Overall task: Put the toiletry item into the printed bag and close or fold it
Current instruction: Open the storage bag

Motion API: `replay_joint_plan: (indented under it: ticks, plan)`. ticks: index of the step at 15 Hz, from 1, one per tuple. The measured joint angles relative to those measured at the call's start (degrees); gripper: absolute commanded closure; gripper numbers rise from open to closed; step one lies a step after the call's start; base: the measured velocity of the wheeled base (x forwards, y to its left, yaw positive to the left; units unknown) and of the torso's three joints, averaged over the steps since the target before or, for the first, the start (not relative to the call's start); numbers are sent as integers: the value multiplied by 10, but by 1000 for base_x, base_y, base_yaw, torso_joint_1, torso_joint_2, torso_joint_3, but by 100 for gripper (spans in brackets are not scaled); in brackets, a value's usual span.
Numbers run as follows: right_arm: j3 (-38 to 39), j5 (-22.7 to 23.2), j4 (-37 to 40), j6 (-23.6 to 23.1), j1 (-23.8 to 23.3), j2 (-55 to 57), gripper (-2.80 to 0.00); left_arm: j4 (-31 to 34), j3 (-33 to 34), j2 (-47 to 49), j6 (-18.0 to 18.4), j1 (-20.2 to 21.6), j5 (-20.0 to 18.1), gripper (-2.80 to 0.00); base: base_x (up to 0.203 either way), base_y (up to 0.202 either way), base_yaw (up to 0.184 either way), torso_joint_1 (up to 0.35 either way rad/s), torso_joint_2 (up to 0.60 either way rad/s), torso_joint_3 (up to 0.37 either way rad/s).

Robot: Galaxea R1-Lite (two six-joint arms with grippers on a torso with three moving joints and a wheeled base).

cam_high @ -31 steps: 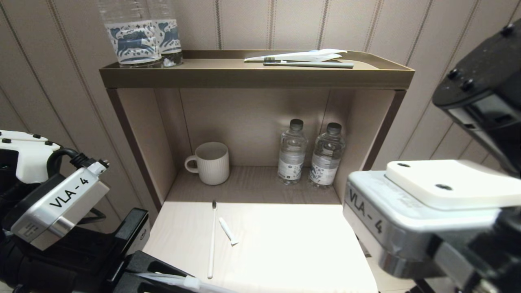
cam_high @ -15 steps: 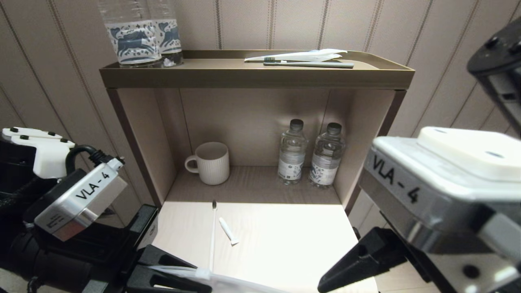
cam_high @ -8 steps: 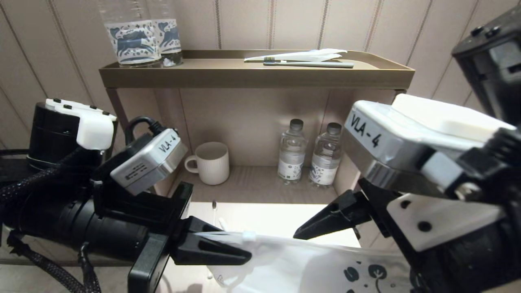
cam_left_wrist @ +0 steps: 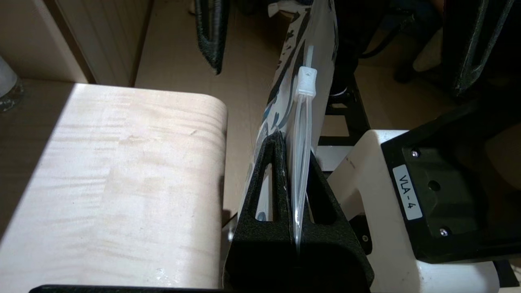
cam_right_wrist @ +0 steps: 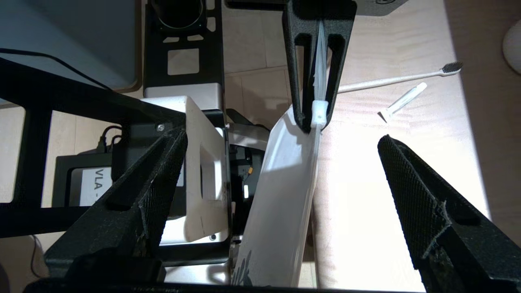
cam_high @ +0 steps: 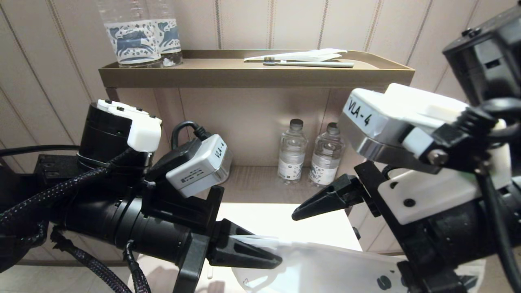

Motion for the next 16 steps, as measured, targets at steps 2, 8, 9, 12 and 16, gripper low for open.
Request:
replay_joint_plan:
  ticks: [2, 8, 9, 12, 16]
  plan:
    - [14, 1, -31, -8, -8, 3, -280, 1, -4, 6, -1, -1, 1, 0, 0, 0, 0, 0, 0, 0]
    - [26, 4, -48, -19, -26, 11, -280, 2, -16, 22, -2, -2, 3, 0, 0, 0, 0, 0, 0, 0]
    - [26, 5, -48, -19, -29, 11, -280, 2, -16, 23, -2, -2, 3, 0, 0, 0, 0, 0, 0, 0]
    - [26, 5, -48, -19, -32, 11, -280, 2, -16, 25, -2, -3, 3, 0, 0, 0, 0, 0, 0, 0]
    - [20, 11, -48, -18, -32, 14, -280, 2, -16, 26, -2, -4, 3, 0, 0, 0, 0, 0, 0, 0]
